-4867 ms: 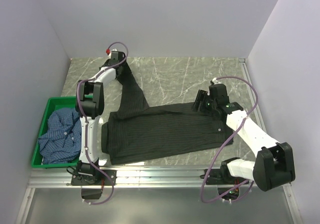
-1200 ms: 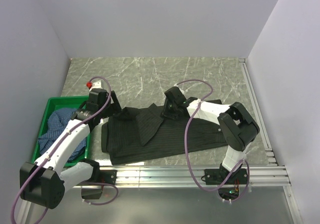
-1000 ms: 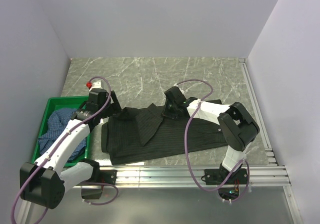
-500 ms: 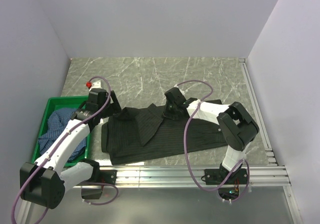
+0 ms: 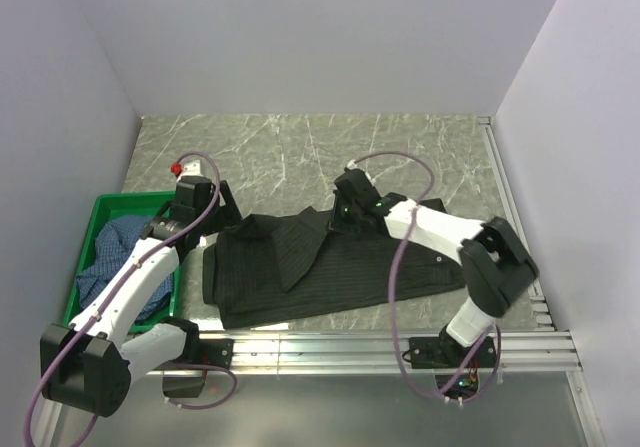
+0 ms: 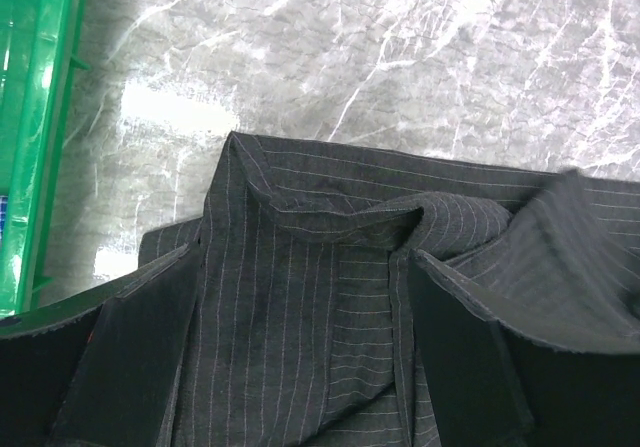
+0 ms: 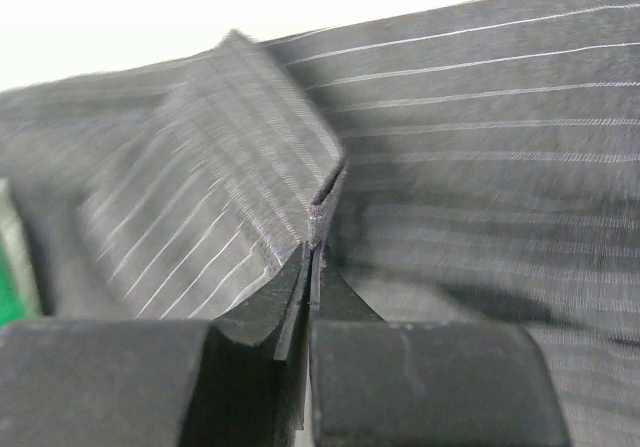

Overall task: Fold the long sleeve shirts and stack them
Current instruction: Fold the shirt

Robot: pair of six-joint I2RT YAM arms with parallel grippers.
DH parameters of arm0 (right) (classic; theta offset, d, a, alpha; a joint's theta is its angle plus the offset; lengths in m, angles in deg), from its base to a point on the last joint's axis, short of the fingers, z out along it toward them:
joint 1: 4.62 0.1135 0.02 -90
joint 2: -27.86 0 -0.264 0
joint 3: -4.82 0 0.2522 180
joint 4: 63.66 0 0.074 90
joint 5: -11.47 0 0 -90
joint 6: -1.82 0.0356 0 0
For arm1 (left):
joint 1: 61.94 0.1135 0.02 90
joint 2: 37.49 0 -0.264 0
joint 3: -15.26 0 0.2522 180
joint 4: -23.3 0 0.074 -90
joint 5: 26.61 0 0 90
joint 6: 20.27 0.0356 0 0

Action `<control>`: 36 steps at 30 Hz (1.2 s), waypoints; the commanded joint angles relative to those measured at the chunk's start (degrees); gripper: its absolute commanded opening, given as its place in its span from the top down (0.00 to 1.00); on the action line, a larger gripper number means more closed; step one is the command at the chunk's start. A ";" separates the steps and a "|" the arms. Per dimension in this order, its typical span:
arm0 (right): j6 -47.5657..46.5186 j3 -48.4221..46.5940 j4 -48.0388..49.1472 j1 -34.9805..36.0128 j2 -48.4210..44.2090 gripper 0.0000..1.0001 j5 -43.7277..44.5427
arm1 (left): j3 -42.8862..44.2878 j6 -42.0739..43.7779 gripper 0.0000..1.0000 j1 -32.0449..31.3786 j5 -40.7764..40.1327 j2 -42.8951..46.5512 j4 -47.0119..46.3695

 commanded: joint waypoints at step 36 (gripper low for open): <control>-26.53 -4.85 -20.74 34.49 -33.24 1.00 -20.60 | 7.72 -1.17 0.14 1.40 11.75 -11.02 0.33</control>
